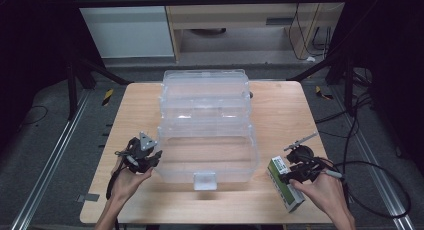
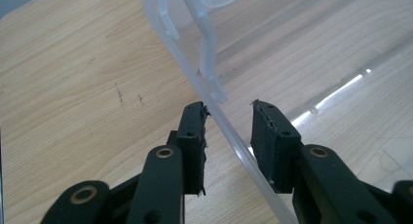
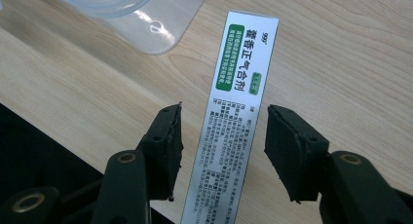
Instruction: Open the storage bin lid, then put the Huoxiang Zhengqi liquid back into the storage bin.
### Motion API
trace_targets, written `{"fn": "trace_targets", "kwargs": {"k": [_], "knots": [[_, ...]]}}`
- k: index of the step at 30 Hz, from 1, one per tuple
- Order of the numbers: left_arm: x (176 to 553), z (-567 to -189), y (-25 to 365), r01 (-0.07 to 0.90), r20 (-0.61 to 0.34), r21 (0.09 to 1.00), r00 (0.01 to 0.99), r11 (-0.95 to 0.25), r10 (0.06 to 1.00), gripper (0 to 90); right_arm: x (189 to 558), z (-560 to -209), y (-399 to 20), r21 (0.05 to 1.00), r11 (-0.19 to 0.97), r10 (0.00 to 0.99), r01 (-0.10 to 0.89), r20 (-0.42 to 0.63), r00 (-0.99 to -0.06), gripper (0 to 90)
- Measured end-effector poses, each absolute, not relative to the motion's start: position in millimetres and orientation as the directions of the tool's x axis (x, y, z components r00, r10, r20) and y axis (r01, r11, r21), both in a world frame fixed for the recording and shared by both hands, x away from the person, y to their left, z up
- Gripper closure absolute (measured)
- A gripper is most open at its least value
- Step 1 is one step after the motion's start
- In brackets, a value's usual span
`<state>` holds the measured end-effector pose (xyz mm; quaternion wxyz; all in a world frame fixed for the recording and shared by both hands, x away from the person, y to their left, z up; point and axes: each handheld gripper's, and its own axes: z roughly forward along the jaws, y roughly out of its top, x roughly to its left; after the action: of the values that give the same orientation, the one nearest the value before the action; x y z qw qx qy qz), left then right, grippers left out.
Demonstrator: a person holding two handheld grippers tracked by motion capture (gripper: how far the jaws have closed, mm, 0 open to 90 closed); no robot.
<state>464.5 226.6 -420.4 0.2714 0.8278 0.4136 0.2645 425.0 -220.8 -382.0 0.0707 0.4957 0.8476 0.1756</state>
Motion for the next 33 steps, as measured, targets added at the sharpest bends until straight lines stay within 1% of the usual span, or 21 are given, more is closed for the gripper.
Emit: {"fn": "trace_targets", "kwargs": {"k": [19,33], "knots": [[465.0,-420.2,226.6,0.544,0.215,0.664,0.519,-0.513,0.827,65.3,427.1,-391.9,-221.8,0.324,0.451,0.865,0.832,0.07,-0.496,53.3],[465.0,-419.9,226.1,0.546,0.217,0.661,0.517,-0.514,0.828,65.4,429.7,-396.2,-220.3,0.291,0.453,0.871,0.842,0.055,-0.488,56.7]]}}
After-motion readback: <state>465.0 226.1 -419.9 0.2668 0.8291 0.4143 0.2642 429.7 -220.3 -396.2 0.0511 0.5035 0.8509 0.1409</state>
